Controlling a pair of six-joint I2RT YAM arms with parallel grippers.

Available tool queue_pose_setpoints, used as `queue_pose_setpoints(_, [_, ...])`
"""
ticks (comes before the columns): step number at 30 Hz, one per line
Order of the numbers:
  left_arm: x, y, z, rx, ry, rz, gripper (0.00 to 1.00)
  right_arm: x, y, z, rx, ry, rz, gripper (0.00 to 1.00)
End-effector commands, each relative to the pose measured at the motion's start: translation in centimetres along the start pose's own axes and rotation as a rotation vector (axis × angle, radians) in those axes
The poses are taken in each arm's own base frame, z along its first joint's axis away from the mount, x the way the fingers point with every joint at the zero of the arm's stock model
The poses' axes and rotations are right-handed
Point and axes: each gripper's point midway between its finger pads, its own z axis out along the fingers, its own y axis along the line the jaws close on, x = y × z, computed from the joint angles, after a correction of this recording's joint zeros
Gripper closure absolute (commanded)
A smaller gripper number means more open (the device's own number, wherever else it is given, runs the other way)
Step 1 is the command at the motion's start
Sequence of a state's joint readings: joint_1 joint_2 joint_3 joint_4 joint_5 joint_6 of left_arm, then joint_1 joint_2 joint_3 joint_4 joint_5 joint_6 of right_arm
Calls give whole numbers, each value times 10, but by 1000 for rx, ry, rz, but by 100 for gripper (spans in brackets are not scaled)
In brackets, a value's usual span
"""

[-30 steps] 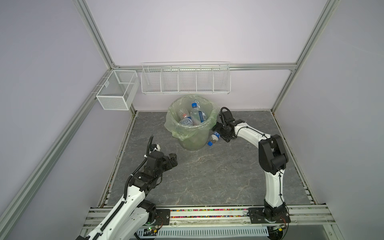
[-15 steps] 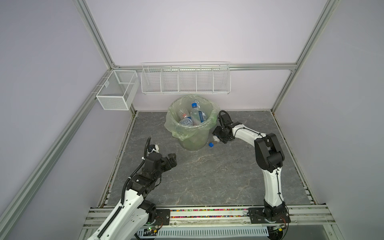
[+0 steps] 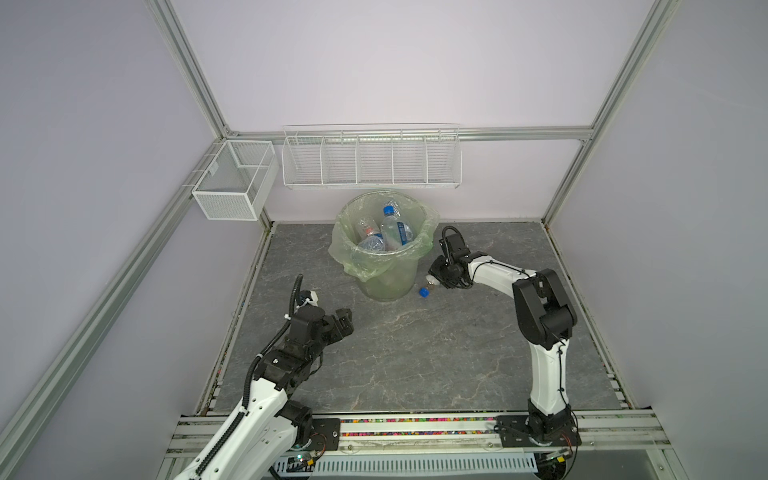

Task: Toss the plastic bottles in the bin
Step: 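Close the right gripper on the Pepsi bottle and lift it, then carry the Pepsi bottle over the bin and open the right gripper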

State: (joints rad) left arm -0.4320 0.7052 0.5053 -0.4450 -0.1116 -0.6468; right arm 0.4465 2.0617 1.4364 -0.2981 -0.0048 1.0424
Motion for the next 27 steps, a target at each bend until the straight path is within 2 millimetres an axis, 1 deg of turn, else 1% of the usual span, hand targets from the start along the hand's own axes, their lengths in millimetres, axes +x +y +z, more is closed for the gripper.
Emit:
queue_pose_setpoints(1, [-5,3,-3,-22,-13,-12,1,-3,6,-27,-39,-25,-13,54])
queue_pose_setpoints(7, [-7,1,-3,-23,-12,-22,1,7,-1,-64,-77,-33,-53,53])
queue_pose_setpoints(10, [-8,0,-5,-24,-4,-30,1,14,-10,-89,-100,-61,-61,52])
queue_pose_setpoints(13, [-7,0,-5,-25,1,-42,1,18,-14,-118,-140,-113,-85,50])
queue_pose_setpoints(16, [-8,0,-5,-27,-1,-54,1,21,-14,-145,-160,-149,-120,50])
queue_pose_setpoints(20, [-9,0,-3,-31,-3,-72,1,25,-7,-179,-208,-184,-156,50])
queue_pose_setpoints(23, [-10,-2,-1,-27,-2,-87,1,29,-5,-201,-248,-206,-163,49])
queue_pose_setpoints(27, [-15,-7,0,-7,-22,-106,1,36,-8,-230,-319,-248,-165,49])
